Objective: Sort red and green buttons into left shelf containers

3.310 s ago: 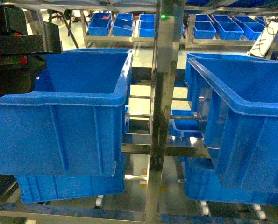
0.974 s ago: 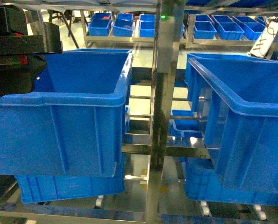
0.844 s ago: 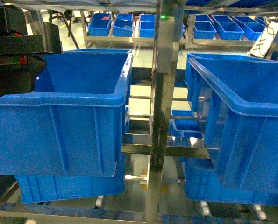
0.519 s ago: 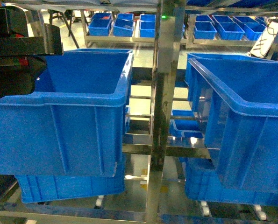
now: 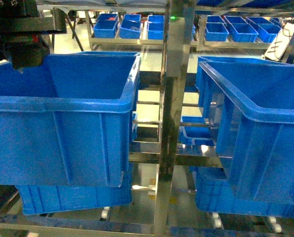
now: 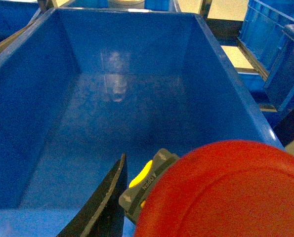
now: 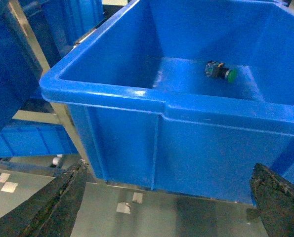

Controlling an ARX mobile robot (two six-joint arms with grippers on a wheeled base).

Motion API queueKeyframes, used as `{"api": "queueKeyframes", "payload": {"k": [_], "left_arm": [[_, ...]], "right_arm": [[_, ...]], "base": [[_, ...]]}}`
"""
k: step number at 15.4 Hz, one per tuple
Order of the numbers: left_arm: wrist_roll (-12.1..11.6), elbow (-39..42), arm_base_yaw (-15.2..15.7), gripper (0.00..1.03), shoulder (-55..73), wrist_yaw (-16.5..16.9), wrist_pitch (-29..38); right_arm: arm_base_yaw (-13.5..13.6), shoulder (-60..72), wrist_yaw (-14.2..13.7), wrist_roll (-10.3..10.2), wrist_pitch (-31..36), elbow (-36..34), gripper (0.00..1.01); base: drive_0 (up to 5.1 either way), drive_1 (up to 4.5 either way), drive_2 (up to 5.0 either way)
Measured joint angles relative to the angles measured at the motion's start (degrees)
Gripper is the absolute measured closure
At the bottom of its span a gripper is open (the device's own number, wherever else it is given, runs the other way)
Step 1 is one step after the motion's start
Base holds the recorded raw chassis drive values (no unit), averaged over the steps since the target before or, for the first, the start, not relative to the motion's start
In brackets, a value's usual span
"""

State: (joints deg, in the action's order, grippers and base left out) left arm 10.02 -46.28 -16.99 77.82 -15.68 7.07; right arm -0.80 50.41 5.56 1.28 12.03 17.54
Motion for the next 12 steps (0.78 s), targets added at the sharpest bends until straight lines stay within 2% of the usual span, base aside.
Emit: {"api": "queueKeyframes", "payload": {"k": [2,5,9,12], "left_arm": [[-1.75,-5.55,3.3,0.6,5.99,3.15,-0.2],[-4.35,-12.48,7.74,0.6,14.16,5.66,-1.36],[-6.45,-19.32,14.08,0.6,21.09,9.09,-6.6],[-7.45,-23.69,17.14,0.6,25.49,10.97,-9.42]], "right_arm": [[0.0,0.0,0.0,0.0,0.02,0.0,0.03],[0.0,0.0,0.0,0.0,0.0,0.0,0.03],[0.0,0.0,0.0,0.0,0.0,0.0,0.03],[0.0,0.0,0.0,0.0,0.0,0.0,0.03]], "base": [[0.0,0.0,0.0],[0.0,0.0,0.0],[0.0,0.0,0.0],[0.0,0.0,0.0]]}}
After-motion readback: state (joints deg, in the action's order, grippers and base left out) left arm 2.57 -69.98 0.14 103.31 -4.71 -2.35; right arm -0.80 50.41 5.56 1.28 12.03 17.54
